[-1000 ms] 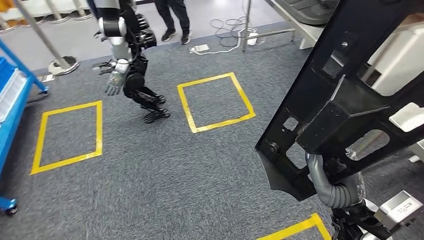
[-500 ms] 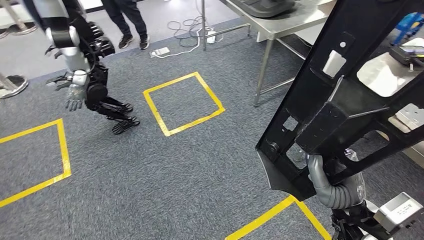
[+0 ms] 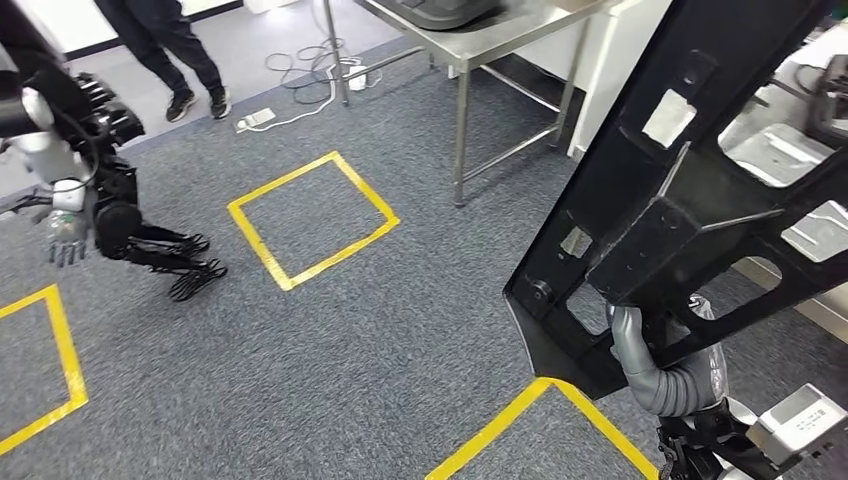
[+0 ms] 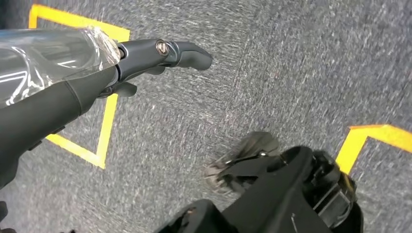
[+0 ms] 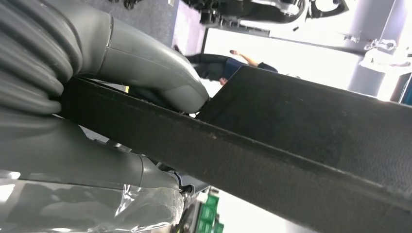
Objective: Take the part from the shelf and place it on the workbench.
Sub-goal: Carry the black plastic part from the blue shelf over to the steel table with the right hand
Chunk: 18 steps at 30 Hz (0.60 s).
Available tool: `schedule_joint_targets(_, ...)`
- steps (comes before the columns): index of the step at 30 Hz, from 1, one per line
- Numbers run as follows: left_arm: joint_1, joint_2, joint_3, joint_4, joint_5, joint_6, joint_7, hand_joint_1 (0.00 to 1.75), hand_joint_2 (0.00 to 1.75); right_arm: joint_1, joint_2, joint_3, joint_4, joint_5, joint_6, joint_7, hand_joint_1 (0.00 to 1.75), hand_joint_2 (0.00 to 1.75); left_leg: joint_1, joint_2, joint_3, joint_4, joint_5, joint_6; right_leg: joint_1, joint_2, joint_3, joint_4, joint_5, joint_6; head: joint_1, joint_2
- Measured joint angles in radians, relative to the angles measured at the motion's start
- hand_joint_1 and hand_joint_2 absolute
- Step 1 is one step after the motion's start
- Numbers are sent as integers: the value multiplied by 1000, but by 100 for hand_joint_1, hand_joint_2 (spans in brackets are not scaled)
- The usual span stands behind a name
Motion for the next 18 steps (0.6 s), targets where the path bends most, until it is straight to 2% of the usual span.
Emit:
schedule_joint_targets(2, 5, 1, 0, 0, 0, 0, 2, 0, 175, -4, 1, 4, 0, 1, 0, 1, 175, 175, -4, -47, 61, -146, 65, 12, 1, 27, -1, 1, 3, 2, 0, 0)
schedule_joint_targets(3, 6, 1, 0, 0, 0, 0, 3, 0, 175, -6, 1, 6, 0, 2, 0, 1, 175, 175, -6, -62, 77, -186, 79, 15, 0, 39, -4, 1, 5, 5, 0, 0)
schedule_joint_targets(4, 7, 2, 0, 0, 0, -1, 5, 0, 175, -8, 1, 8, 0, 2, 0, 3, 175, 175, -8, -66, 82, -200, 81, 17, -2, 51, -7, 1, 8, 10, 0, 0)
schedule_joint_targets(5, 6, 2, 0, 0, 0, -2, 6, 0, 175, -9, 1, 10, 0, 4, 0, 4, 175, 175, -10, -54, 82, -204, 83, 18, -3, 62, -10, -1, 12, 15, 0, 0)
schedule_joint_targets(6, 5, 2, 0, 0, 0, -3, 7, 0, 175, -9, 1, 11, 0, 5, 0, 5, 175, 175, -9, -42, 84, -209, 88, 23, -5, 61, -14, 0, 13, 19, 0, 0)
schedule_joint_targets(8, 4, 2, 0, 0, 0, -4, 8, 0, 175, -12, 1, 12, -1, 8, -1, 7, 175, 175, -6, -19, 89, -222, 101, 33, -2, 16, -31, 32, -10, 25, 2, 0)
schedule_joint_targets(10, 8, 2, 0, 0, 0, -4, 9, 0, 175, -15, 1, 15, -1, 9, -1, 7, 175, 175, -4, 7, 90, -228, 106, 38, -1, -44, -82, 145, -76, 30, 4, 0)
schedule_joint_targets(11, 11, 2, 0, 0, 0, -4, 9, 0, 175, -16, 1, 17, -1, 9, -2, 8, 175, 175, -4, 21, 89, -228, 106, 39, -4, -54, -114, 216, -109, 35, 5, 0)
schedule_joint_targets(12, 13, 2, 0, 0, 0, -5, 9, 0, 175, -16, 1, 20, -1, 9, -2, 8, 175, 175, -4, 36, 88, -228, 106, 39, -7, -59, -138, 270, -127, 39, 5, 0)
schedule_joint_targets(13, 15, 2, 0, 0, 0, -5, 9, 0, 175, -16, 1, 23, -1, 9, -2, 9, 175, 175, -3, 51, 87, -228, 105, 38, -10, -61, -144, 290, -128, 44, 5, 0)
schedule_joint_targets(14, 15, 2, 0, 0, 0, -5, 9, 0, 175, -16, 1, 25, -1, 9, -3, 9, 175, 175, -2, 64, 87, -227, 103, 35, -14, -66, -129, 266, -110, 48, 5, 0)
schedule_joint_targets(15, 15, 2, 0, 0, 0, -5, 8, 0, 175, -16, 1, 26, -1, 9, -3, 9, 175, 175, 0, 76, 89, -226, 101, 31, -17, -77, -91, 202, -79, 53, 5, 0)
schedule_joint_targets(16, 15, 3, 1, 1, -1, -5, 7, 0, 175, -16, 1, 27, -1, 9, -4, 9, 175, 175, 0, 87, 92, -224, 97, 25, -20, -105, -48, 124, -53, 58, 6, 0)
schedule_joint_targets(17, 15, 4, 1, 1, -2, -5, 6, 0, 175, -16, 1, 28, -1, 9, -5, 9, 175, 175, -2, 97, 94, -220, 91, 18, -21, -127, -11, 59, -32, 58, 5, 0)
schedule_joint_targets(18, 14, 5, 1, 1, -3, -4, 4, 0, 175, -17, 1, 29, 0, 9, -7, 9, 175, 175, -5, 106, 96, -217, 86, 11, -21, -143, 13, 17, -23, 55, 5, 0)
